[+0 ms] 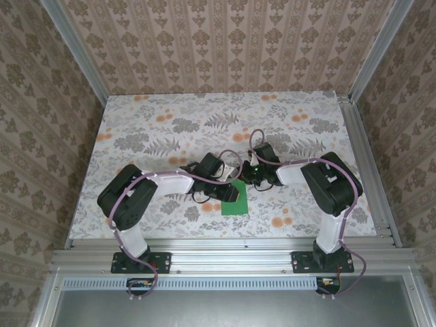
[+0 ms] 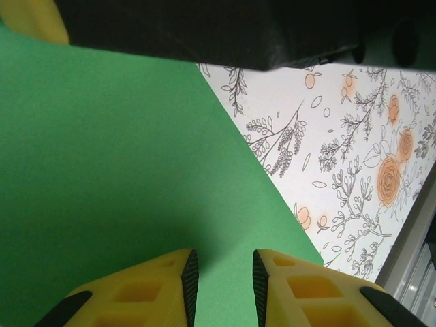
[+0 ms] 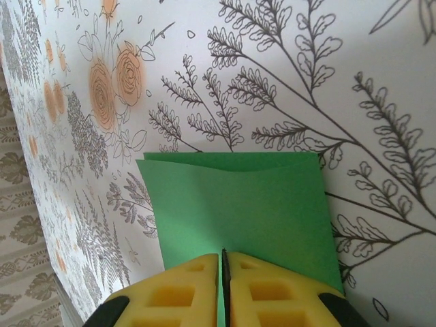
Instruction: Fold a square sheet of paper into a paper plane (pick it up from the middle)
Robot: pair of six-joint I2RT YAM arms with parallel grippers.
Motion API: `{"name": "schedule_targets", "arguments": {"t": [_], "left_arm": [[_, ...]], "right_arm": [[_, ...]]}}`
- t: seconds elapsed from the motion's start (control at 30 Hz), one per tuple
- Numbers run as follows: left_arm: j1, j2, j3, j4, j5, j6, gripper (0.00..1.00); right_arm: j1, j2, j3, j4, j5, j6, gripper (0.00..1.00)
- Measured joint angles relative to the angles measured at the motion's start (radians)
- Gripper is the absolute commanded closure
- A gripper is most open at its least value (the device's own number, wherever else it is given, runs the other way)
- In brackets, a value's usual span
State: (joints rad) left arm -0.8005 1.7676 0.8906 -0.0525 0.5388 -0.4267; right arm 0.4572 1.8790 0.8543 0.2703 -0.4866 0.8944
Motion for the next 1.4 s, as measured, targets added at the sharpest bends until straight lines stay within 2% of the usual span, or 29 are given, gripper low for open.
{"name": "schedule_targets", "arguments": {"t": [0.5, 1.1, 1.4], "left_arm": [[-0.006, 0.007, -0.042, 0.056, -0.013, 0.016, 0.71], [-0.011, -0.067, -0.126, 0.078, -0.062, 0.044, 0.71], [-0.011, -0.086, -0.137, 0.046, -0.067, 0.047, 0.71]], "right_arm": [[-0.022, 0.014, 0.043, -0.063, -0.003, -0.053, 0.85], [-0.061, 0.055, 0.142, -0.167, 0.034, -0.122, 0.85], [-0.089, 0.044, 0.155, -0.175, 0.112, -0.179, 0.85]]}}
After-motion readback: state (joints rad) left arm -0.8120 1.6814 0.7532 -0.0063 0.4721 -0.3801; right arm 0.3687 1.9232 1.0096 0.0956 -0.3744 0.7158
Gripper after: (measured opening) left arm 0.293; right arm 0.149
